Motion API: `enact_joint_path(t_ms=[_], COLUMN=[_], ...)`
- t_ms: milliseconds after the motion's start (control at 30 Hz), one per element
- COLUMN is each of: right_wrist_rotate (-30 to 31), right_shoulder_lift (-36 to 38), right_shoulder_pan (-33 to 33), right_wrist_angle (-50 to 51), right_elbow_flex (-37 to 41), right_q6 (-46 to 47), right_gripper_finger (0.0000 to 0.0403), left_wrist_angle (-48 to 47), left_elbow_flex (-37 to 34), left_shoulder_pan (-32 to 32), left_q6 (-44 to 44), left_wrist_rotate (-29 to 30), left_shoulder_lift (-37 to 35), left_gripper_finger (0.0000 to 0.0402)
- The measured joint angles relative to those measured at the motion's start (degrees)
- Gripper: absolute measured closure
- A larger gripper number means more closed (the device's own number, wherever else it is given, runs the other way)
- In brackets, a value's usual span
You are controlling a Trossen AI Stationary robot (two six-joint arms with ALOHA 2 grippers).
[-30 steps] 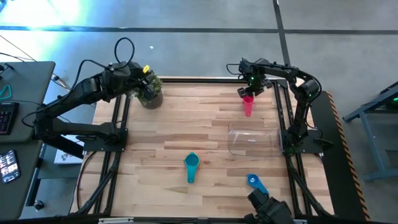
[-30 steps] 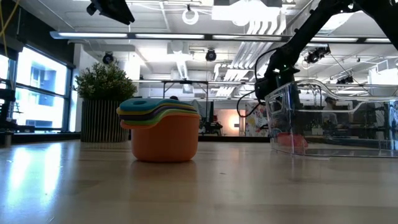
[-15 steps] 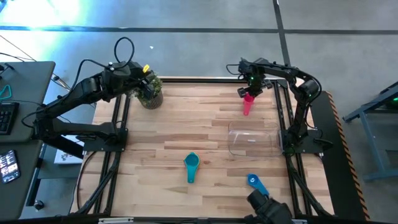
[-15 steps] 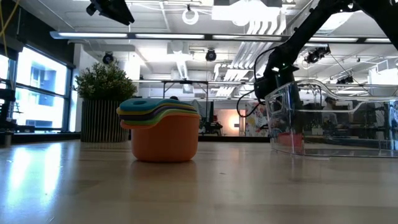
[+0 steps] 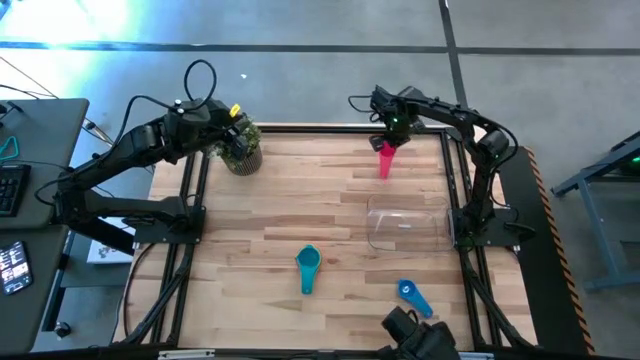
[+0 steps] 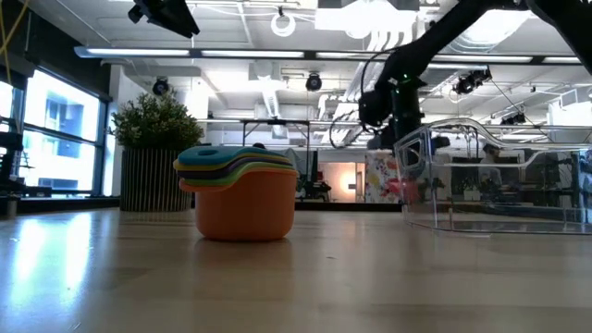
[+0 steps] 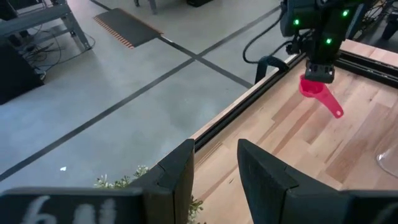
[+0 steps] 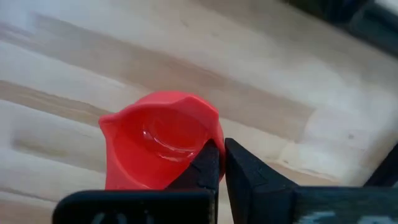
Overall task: Nest measuring cups in basket
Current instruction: Stack the pink measuring cup on top of the light blue measuring cup
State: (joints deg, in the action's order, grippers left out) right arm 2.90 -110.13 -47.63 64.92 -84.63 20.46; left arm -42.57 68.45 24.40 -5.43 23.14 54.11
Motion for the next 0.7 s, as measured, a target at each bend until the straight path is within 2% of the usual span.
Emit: enact_joint_path(t_ms=[333, 700], right_wrist_rotate=[-0.22, -0.35], right_shoulder_lift=[0.09, 0.09], right_shoulder_pan=[2.87, 9.75], right_wrist_angle=[4.47, 9.70], right_elbow_flex=[-10.86, -20.28], right_q6=[-1.34, -1.00], right_gripper_finger=[0.0402, 0.0403], left_wrist_angle=[0.00, 0.00], left_elbow_flex=[0.00, 0.00], left_shoulder_pan=[0.00, 0.00], left_q6=[-0.46, -1.97], left_wrist_rotate=[0.00, 0.00], left_shoulder_lift=[0.00, 0.00], left_gripper_finger=[0.0289, 0.0289])
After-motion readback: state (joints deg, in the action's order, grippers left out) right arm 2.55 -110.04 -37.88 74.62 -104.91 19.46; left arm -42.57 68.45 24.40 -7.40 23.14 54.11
